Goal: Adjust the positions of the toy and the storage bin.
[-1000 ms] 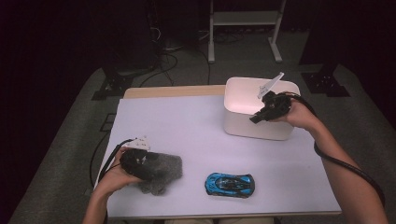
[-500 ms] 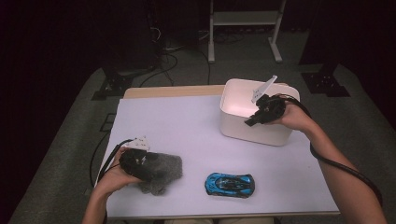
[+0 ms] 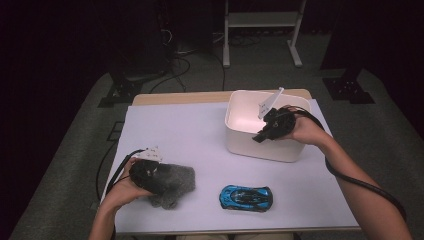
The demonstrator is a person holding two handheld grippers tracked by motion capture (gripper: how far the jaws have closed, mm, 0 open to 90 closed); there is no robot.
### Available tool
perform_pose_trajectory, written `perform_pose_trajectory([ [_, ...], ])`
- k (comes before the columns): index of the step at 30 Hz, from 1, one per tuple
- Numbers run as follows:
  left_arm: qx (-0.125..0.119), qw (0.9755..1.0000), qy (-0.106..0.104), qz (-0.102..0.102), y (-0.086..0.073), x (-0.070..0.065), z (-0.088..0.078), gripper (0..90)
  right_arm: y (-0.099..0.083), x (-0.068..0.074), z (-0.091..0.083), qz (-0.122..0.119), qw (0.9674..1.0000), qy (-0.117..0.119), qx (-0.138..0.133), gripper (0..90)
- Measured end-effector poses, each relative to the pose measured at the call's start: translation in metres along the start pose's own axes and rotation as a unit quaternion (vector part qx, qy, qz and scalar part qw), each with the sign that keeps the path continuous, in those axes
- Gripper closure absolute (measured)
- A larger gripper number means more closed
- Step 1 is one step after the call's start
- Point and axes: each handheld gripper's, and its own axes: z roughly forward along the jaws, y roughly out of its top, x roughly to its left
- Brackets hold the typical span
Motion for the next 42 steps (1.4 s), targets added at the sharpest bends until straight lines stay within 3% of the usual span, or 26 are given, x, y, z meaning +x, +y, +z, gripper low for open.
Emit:
perform_pose_trajectory([
  [10, -0.001, 1.0, -0.001, -0.001, -0.001, -0.001, -0.002, 15.7, 0.022, 0.018, 0.014, -0.034, 0.9992, 0.02, -0.001, 86.5],
  [22, -0.001, 1.0, -0.003, -0.002, -0.002, -0.003, -0.003, 15.6, 0.044, 0.036, 0.025, -0.076, 0.9961, 0.044, -0.005, 86.0],
  [42, 0.002, 1.0, -0.006, 0.0, -0.003, -0.006, -0.003, 15.6, 0.044, 0.056, 0.03, -0.108, 0.9919, 0.067, -0.001, 85.1],
])
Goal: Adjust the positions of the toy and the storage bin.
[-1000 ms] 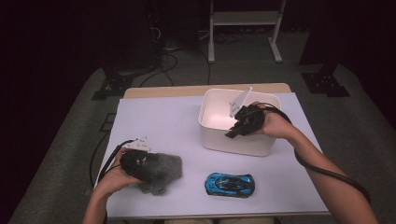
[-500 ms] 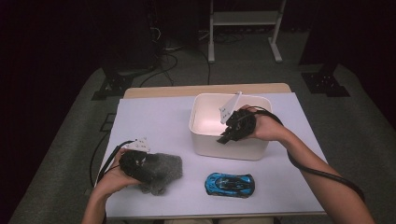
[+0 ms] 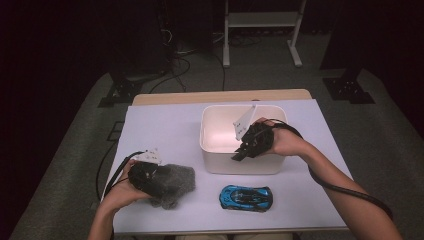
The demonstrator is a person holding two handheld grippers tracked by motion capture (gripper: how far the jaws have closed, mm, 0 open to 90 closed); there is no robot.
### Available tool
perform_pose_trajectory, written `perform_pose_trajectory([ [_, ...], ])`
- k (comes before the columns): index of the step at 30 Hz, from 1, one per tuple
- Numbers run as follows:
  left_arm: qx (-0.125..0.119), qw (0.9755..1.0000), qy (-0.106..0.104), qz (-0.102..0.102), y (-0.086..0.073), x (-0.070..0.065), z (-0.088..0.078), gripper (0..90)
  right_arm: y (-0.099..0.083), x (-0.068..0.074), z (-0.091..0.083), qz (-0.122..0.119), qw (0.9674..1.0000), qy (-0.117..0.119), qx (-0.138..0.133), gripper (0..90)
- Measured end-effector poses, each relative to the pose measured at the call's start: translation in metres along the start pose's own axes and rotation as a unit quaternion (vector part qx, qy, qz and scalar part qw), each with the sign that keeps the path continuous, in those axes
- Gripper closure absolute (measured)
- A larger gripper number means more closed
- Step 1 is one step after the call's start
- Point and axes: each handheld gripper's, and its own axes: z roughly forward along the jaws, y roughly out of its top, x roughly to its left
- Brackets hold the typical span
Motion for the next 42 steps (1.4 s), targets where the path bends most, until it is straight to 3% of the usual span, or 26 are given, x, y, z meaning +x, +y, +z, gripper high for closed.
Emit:
perform_pose_trajectory([
  [12, 0.0, 1.0, 0.0, -0.003, -0.001, -0.001, 0.0, 15.6, -0.002, 0.004, -0.001, 0.009, 1.0, -0.003, -0.001, 82.2],
  [17, 0.0, 1.0, 0.001, -0.002, -0.002, -0.002, -0.001, 15.6, -0.003, 0.006, -0.006, 0.02, 0.9998, -0.004, -0.008, 69.1],
  [24, 0.0, 1.0, 0.002, -0.003, -0.001, -0.002, 0.0, 15.6, -0.007, 0.012, -0.022, 0.038, 0.9985, -0.011, -0.038, 52.0],
  [33, 0.0, 1.0, 0.005, -0.001, -0.001, -0.003, 0.001, 15.5, -0.012, 0.028, -0.043, 0.048, 0.9959, -0.031, -0.07, 39.6],
  [42, -0.003, 1.0, 0.007, -0.001, -0.001, -0.003, 0.0, 15.4, -0.011, 0.05, -0.057, 0.048, 0.9933, -0.035, -0.099, 30.9],
])
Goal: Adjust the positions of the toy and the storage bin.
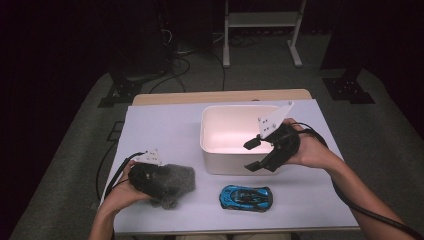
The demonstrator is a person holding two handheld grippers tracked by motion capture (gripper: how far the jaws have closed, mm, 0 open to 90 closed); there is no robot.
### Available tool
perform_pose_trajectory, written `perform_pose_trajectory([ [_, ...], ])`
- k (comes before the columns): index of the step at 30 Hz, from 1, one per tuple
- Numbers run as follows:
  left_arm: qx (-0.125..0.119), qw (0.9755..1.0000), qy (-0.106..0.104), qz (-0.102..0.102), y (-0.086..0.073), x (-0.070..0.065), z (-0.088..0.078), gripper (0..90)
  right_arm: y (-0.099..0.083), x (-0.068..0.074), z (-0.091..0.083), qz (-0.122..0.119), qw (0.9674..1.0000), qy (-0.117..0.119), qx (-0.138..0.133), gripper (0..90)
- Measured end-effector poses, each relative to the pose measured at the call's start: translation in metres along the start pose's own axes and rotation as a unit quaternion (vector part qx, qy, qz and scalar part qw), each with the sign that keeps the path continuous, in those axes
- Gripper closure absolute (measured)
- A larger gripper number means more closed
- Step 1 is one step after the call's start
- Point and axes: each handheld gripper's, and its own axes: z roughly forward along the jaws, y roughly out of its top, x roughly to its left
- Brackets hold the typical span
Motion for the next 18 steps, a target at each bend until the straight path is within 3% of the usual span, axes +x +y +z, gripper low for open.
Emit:
perform_pose_trajectory([
  [10, -0.003, 1.0, 0.007, 0.0, 0.0, 0.001, -0.001, 11.1, -0.007, 0.026, 0.004, -0.005, 0.9998, 0.015, -0.01, 24.9],
  [18, -0.002, 1.0, 0.006, 0.005, 0.001, 0.0, 0.0, 10.9, -0.018, 0.037, 0.014, 0.003, 0.9996, 0.025, -0.01, 23.0],
])
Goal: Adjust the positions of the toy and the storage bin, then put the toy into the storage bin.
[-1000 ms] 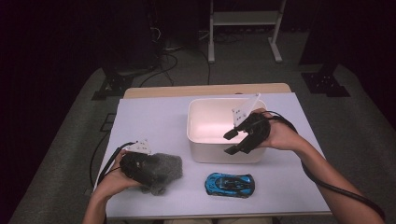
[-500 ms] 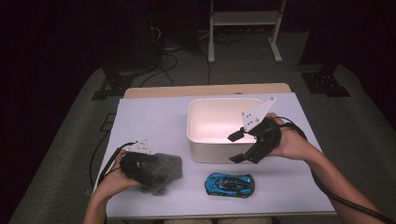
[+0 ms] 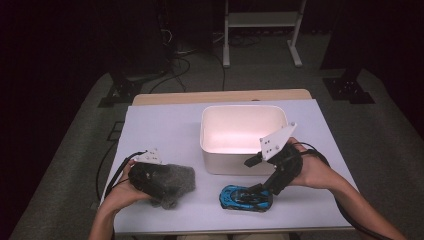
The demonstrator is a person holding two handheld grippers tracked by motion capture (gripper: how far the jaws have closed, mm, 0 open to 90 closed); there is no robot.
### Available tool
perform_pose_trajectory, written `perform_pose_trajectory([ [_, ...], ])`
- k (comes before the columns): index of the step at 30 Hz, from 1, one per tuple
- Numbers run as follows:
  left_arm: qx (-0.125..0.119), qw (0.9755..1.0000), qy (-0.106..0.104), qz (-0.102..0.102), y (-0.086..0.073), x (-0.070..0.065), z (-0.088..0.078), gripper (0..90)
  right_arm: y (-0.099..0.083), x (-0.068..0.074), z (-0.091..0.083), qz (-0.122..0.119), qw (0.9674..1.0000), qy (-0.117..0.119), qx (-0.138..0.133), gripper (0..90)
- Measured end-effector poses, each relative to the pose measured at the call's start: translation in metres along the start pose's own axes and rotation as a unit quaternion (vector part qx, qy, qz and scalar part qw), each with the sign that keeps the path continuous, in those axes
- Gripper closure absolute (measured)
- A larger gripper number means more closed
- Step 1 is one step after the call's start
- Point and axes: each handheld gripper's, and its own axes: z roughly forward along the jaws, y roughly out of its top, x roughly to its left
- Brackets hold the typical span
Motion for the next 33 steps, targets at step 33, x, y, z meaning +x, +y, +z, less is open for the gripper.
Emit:
perform_pose_trajectory([
  [33, -0.009, 0.9999, 0.007, -0.002, -0.002, -0.004, -0.006, 10.5, -0.048, 0.002, 0.06, 0.038, 0.9989, 0.026, 0.01, 18.5],
])
